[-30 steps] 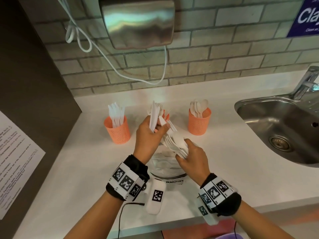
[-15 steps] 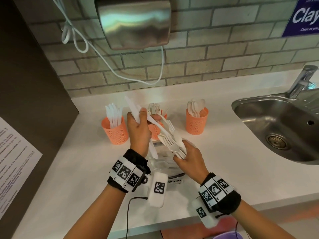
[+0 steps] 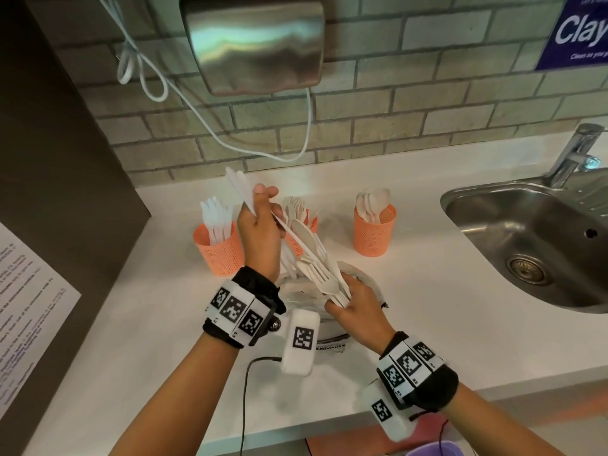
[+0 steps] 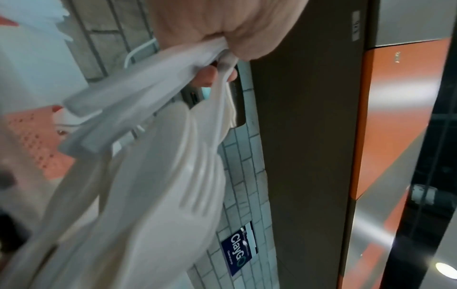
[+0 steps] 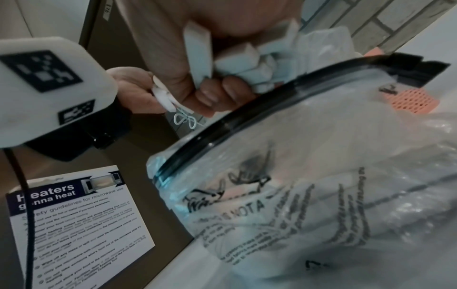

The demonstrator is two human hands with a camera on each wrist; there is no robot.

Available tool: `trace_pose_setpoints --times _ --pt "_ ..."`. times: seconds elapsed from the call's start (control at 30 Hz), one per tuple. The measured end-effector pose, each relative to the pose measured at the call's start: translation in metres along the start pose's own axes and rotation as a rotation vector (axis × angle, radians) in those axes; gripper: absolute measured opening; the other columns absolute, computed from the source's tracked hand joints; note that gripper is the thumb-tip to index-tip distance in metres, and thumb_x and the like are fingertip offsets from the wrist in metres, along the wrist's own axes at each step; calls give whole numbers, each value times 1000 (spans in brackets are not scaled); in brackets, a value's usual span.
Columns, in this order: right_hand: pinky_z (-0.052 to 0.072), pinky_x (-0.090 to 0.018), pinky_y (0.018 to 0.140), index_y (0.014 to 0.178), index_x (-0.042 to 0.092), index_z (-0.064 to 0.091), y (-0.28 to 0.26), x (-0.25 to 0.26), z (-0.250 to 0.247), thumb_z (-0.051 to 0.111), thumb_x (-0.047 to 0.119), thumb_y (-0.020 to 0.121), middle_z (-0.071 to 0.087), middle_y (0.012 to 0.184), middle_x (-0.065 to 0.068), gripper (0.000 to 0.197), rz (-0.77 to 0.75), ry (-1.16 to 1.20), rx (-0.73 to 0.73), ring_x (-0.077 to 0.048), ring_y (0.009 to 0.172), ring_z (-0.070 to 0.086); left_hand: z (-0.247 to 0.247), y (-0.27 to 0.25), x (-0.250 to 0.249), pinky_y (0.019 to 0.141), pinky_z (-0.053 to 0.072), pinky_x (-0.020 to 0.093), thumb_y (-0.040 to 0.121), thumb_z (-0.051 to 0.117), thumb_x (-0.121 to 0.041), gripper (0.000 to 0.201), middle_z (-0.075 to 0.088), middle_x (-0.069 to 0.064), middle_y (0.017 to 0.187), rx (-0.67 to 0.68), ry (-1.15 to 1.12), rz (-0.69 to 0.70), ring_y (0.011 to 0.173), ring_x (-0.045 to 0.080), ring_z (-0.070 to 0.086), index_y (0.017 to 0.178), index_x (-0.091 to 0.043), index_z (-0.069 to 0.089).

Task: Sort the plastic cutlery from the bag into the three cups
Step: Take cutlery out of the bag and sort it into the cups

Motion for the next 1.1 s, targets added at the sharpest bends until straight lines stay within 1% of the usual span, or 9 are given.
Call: trace_pose_setpoints --times 0.13,0.27,0.37,0.43,0.53,0.8,0.93,1.03,1.1 --pt "49 -30 77 112 13 60 2 2 5 54 20 66 68 97 -2 47 11 39 19 -17 86 62 1 -2 10 52 40 16 91 57 -21 14 53 -1 67 41 14 -18 56 7 51 77 -18 56" --pt "50 -34 77 105 13 60 2 3 5 58 9 72 68 94 -8 32 25 82 66 -22 84 62 -1 6 12 47 38 17 95 50 -20 16 47 -2 62 -73 -24 -80 52 8 45 80 -14 52" --pt "43 -16 51 85 11 57 3 6 0 55 1 78 57 70 -4 12 107 190 111 -14 60 52 -13 26 9 38 31 15 99 39 -29 29 45 -9 42 -230 -165 -157 38 3 40 75 -17 49" --pt "29 -14 35 76 14 53 2 3 -5 52 -4 82 44 51 4 19 237 340 171 -6 39 37 -26 41 8 43 37 18 100 35 -34 35 42 -10 33 -302 -319 -234 34 4 42 72 -17 48" --pt "23 -12 32 77 13 52 2 -1 -11 53 6 71 35 40 7 9 395 618 286 -5 29 27 -41 50 6 52 50 25 100 33 -37 36 39 -9 33 -311 -527 -339 38 9 46 75 -15 48" --pt "28 -13 31 74 16 53 10 7 -7 62 10 56 38 40 8 22 443 1125 524 -3 29 32 -15 8 -20 33 26 15 97 45 -19 18 33 -12 39 -116 -241 -17 33 3 27 79 -18 44" --pt "26 -15 30 76 18 55 16 12 5 71 15 54 35 40 8 27 545 1223 441 -3 29 31 7 -33 -14 32 23 15 98 41 -22 38 29 -10 38 12 -307 -18 31 3 24 61 -14 38" --pt "25 -13 30 64 17 45 19 15 10 55 19 69 34 37 9 11 617 1208 302 -3 27 30 18 -53 -10 34 24 15 94 47 -25 43 30 -12 37 102 -306 70 30 4 25 54 -15 35" --pt "26 -12 29 57 17 48 21 14 12 47 23 82 35 36 9 25 624 1205 242 -2 26 30 23 -60 -9 36 28 16 86 50 -34 41 33 -13 36 151 -283 117 30 4 29 48 -24 39"
Point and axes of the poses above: each hand's wrist, its own y-axis towards the middle knuckle, its own z-axis out of the palm, x = y × z, the point moved 2 cm from there along y, towards the middle knuckle
